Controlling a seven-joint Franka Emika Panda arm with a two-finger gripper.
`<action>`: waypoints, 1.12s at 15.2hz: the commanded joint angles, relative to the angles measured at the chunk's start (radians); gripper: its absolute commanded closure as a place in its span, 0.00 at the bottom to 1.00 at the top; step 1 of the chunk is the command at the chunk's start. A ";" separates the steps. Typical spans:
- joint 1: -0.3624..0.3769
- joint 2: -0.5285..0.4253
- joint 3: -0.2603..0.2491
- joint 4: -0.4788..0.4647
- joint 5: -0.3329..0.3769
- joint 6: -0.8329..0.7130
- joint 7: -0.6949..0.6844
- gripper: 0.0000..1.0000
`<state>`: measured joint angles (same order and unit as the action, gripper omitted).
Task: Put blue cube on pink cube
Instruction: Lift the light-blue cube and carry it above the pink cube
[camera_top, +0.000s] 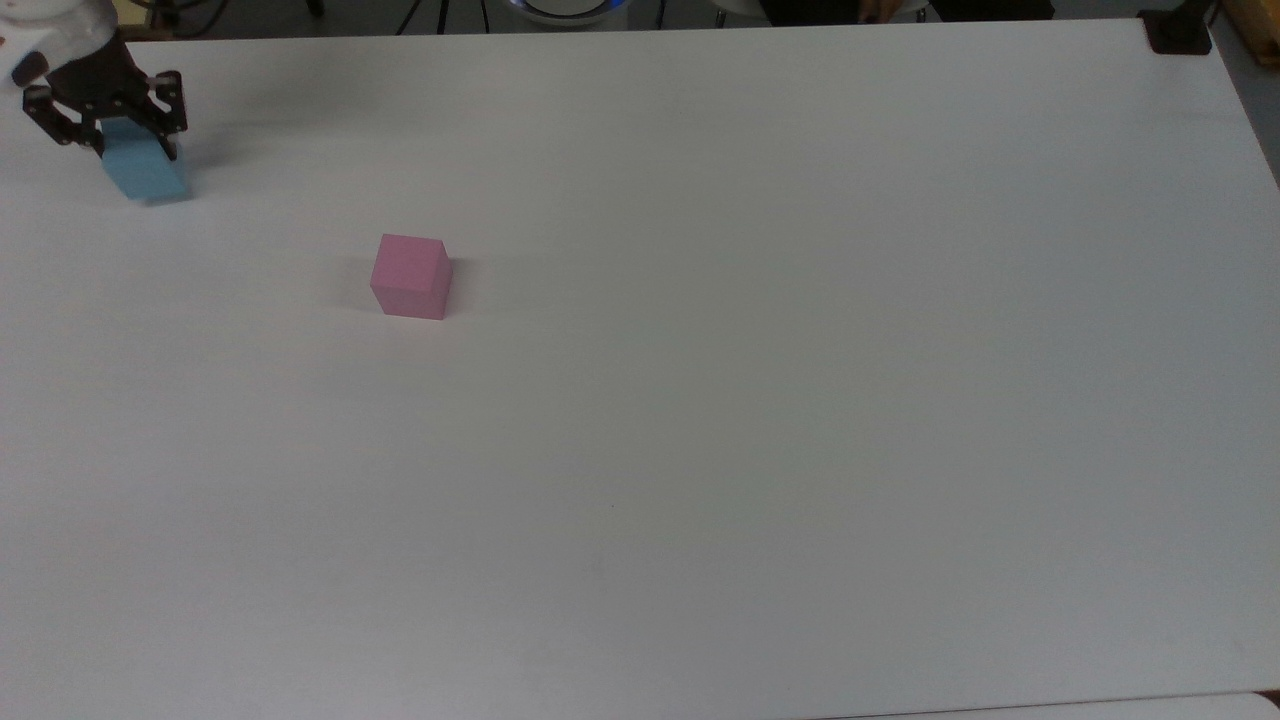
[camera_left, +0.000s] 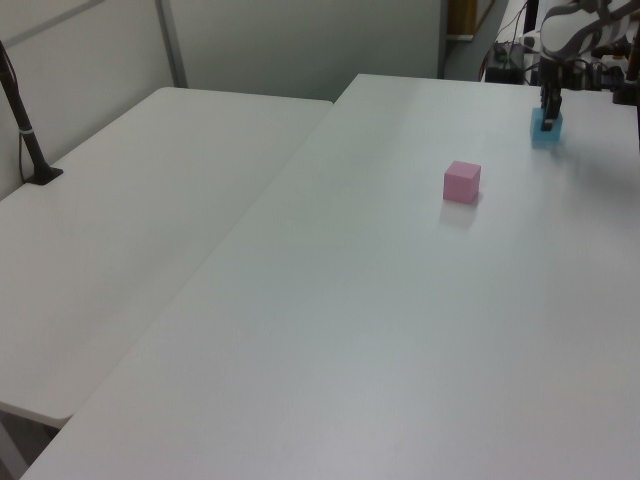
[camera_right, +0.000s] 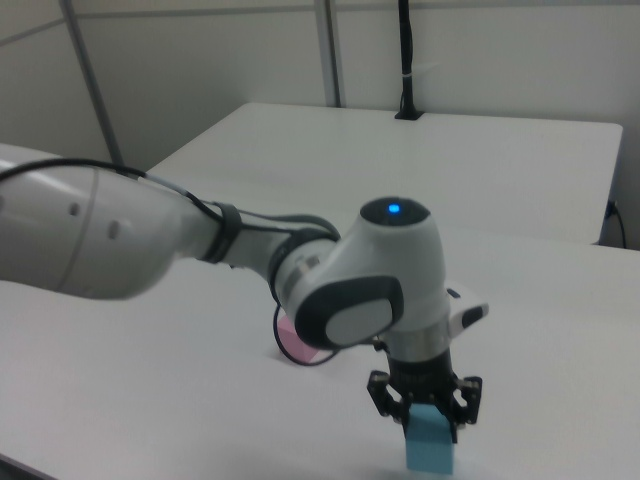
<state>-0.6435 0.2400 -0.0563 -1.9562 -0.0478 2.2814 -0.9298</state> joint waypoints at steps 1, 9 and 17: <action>0.011 -0.100 -0.005 0.010 0.064 -0.147 -0.004 0.39; 0.122 -0.200 0.007 0.210 0.164 -0.492 0.179 0.39; 0.333 -0.202 0.004 0.347 0.138 -0.583 0.659 0.39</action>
<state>-0.3880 0.0313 -0.0387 -1.6284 0.1019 1.7215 -0.4210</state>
